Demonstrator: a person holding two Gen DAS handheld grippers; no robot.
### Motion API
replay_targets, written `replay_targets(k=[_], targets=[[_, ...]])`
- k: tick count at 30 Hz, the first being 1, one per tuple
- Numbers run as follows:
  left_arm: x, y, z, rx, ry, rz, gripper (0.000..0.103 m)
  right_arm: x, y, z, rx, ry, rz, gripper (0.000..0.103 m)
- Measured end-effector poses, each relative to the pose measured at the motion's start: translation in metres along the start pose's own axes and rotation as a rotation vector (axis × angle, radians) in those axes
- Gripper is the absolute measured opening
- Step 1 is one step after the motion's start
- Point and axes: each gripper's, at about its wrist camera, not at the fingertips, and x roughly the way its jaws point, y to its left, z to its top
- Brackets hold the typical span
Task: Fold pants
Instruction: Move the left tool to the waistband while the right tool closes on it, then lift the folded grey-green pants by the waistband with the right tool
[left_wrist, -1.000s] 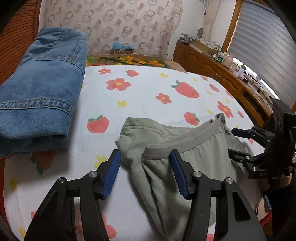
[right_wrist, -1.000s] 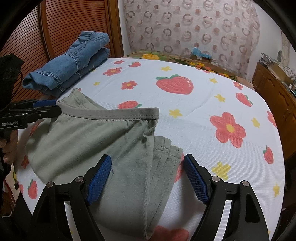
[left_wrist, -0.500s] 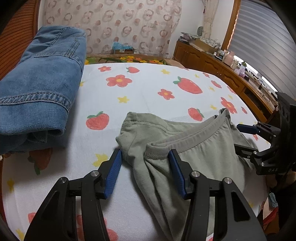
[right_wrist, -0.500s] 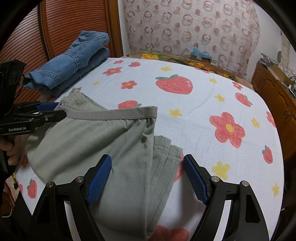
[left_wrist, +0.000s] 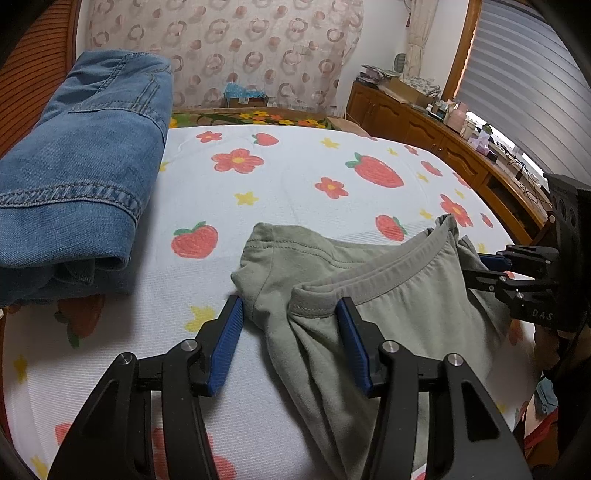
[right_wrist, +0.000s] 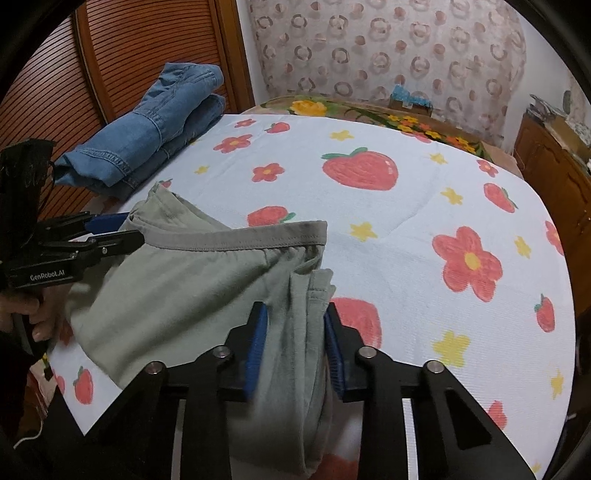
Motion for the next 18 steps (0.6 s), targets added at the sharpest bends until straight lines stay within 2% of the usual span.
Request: replay_targets(k=[6,10,12,15,18], targets=[[0.000,0.000,0.000,0.002,0.000,0.003,0.053,0.000,0.001,-0.002,0.002,-0.011,-0.006,0.028],[-0.001,-0.001,-0.001,0.000,0.001,-0.035,0.031,0.000,0.003,-0.003,0.001,-0.019,-0.009,0.026],[-0.004,-0.002,-0.001,0.001,-0.011,-0.043,0.023,-0.001,0.003,-0.004,0.005,-0.020,0.003,0.019],[-0.013,-0.003,-0.002,-0.016,-0.039,-0.063,0.019,-0.003,0.000,-0.005,0.022,-0.023,0.026,0.012],[-0.023,-0.006,-0.002,-0.008,-0.067,-0.083,0.018,-0.007,0.000,-0.007,0.026,-0.031,0.020,0.011]])
